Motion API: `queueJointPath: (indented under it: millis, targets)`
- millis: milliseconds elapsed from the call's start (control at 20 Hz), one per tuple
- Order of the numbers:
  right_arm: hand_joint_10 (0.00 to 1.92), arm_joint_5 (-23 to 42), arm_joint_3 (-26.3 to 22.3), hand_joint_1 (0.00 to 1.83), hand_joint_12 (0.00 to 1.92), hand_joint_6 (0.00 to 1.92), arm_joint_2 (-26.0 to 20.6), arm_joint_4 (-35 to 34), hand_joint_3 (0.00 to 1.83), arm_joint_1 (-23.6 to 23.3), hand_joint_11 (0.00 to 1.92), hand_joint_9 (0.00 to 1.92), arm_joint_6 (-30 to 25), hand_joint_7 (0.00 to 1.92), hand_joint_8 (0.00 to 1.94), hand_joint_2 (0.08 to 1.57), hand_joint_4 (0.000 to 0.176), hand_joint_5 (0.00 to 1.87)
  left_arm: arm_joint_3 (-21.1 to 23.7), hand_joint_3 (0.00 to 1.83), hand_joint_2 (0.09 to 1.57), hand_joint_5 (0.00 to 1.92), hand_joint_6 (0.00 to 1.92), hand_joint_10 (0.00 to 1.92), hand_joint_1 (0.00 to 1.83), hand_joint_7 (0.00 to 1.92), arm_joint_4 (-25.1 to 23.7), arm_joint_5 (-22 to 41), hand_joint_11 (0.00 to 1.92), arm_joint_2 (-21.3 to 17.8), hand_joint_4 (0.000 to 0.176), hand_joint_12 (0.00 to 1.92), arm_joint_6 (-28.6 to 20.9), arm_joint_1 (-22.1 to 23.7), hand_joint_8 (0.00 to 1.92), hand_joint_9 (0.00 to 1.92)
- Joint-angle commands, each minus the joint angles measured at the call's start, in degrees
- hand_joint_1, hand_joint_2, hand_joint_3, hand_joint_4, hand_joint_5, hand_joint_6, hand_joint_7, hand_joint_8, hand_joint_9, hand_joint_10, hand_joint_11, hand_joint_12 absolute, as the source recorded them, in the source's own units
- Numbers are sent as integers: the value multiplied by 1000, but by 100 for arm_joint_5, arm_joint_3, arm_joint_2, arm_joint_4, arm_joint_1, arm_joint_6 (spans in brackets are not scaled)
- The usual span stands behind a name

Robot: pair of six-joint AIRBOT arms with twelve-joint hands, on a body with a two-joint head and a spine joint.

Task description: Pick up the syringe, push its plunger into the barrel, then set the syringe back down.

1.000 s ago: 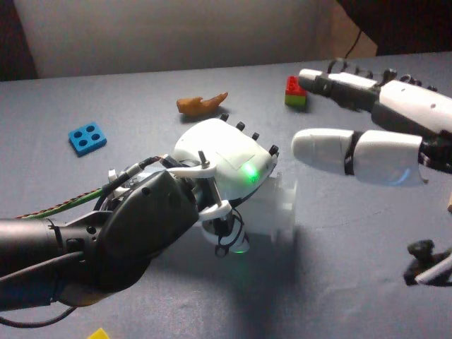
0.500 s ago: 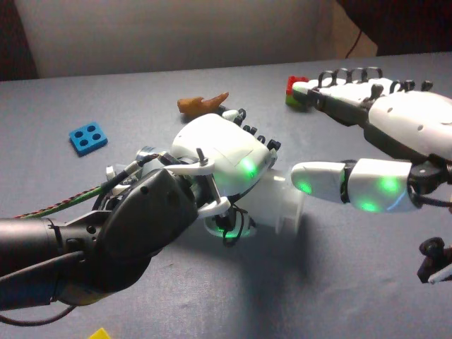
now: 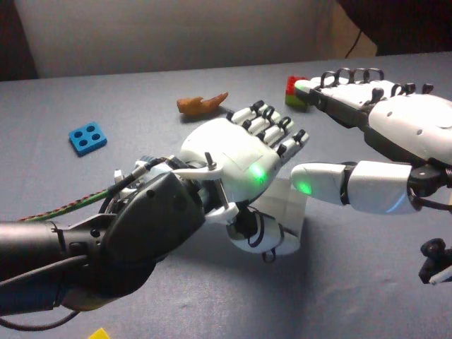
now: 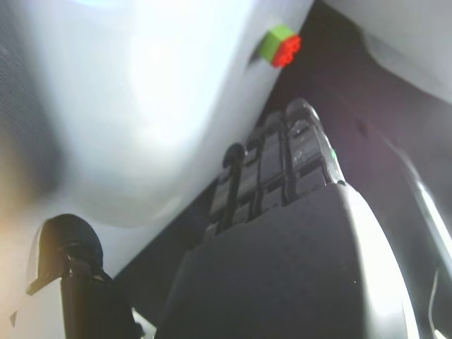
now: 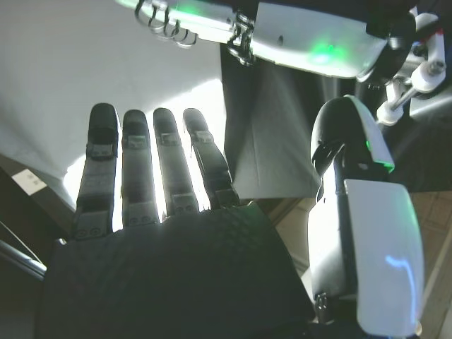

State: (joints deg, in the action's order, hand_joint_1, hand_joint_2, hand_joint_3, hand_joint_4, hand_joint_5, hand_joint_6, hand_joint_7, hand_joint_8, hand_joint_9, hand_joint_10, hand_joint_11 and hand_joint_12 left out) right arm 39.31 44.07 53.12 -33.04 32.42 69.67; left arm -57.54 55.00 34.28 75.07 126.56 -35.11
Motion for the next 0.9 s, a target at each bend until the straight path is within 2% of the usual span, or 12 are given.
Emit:
queueJointPath:
  millis: [0,250,350,500,650,700,800,850]
  targets:
    - [0,591,-8,160,298,0,-13,184,2,-27,0,53,-13,60,0,1130,0,75,28,0,960,0,0,0,290,0,-160,434,0,-27,0,17,71,86,0,0]
    - [3,636,-8,178,310,4,-9,184,0,-22,0,53,-13,68,3,1127,0,82,172,0,957,0,0,0,276,0,-41,442,5,-204,0,2,166,183,0,0]
    - [1,633,-8,163,324,1,-8,183,0,-16,0,51,-4,63,1,1128,0,81,264,0,964,0,0,0,294,0,334,446,17,-327,0,8,660,317,0,0]
    - [3,594,-15,174,364,1,2,81,0,-4,0,64,119,80,2,1124,0,89,441,2,974,0,0,0,265,0,738,495,23,-577,0,13,1088,482,0,0]
    - [6,587,-90,202,399,5,24,-830,0,-191,0,89,842,109,5,1107,0,119,797,4,981,0,0,0,267,0,1077,1131,22,-908,0,16,1092,511,0,0]
    - [9,590,-112,192,463,5,25,-938,0,-215,0,111,960,127,6,1110,0,128,904,4,982,0,0,1,257,0,1197,1359,34,-1001,0,22,1092,522,0,4]
    - [5,678,-199,206,476,4,25,-996,1,-178,0,114,1107,136,4,1117,0,134,1154,5,987,0,0,8,237,10,1544,1829,41,-1228,0,29,1092,588,4,21]
    - [14,740,-235,247,612,11,25,-996,0,-154,0,158,1122,182,9,1103,0,174,1218,4,969,39,1,1,336,53,1639,1957,7,-1284,0,255,1092,620,27,71]
